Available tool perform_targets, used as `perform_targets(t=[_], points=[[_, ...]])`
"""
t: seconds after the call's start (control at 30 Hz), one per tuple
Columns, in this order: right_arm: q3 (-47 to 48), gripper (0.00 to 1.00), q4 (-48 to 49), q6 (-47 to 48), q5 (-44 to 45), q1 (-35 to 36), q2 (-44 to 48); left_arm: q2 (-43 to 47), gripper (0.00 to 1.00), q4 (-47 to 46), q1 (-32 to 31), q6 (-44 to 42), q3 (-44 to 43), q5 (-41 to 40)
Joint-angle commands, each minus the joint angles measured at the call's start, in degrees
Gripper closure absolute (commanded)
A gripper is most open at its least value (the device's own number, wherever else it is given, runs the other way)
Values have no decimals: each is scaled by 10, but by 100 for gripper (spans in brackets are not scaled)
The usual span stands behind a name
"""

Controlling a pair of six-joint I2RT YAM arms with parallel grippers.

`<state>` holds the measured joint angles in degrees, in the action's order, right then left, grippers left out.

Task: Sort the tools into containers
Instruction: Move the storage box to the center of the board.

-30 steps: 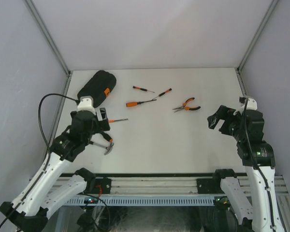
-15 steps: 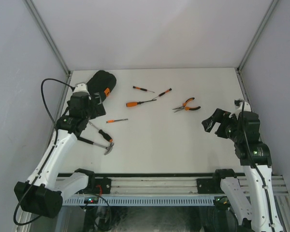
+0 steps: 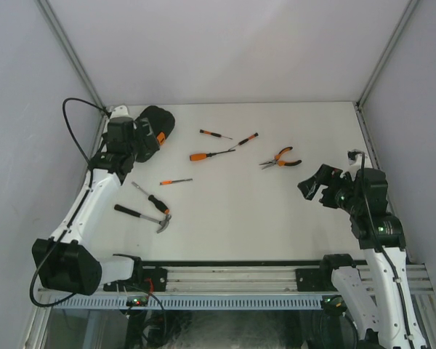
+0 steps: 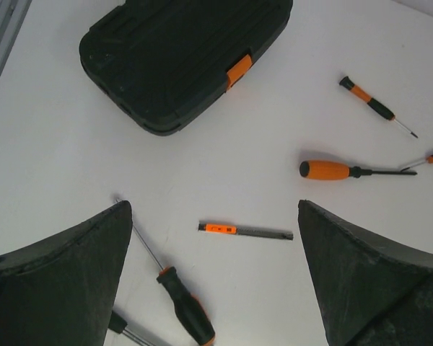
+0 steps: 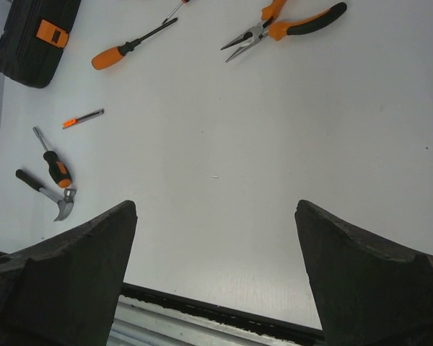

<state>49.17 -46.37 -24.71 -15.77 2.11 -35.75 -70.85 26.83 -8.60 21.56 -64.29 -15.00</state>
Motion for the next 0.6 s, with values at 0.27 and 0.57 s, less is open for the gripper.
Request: perform_targets(t=[0.27,0.57], points=[[-9,9,26,-20,-9,15,14,-122,1,-97,5,4,-129,-55],[-13,9,32,-13,-4,23,-9,-251,2,-125,40,-25,-217,-27]])
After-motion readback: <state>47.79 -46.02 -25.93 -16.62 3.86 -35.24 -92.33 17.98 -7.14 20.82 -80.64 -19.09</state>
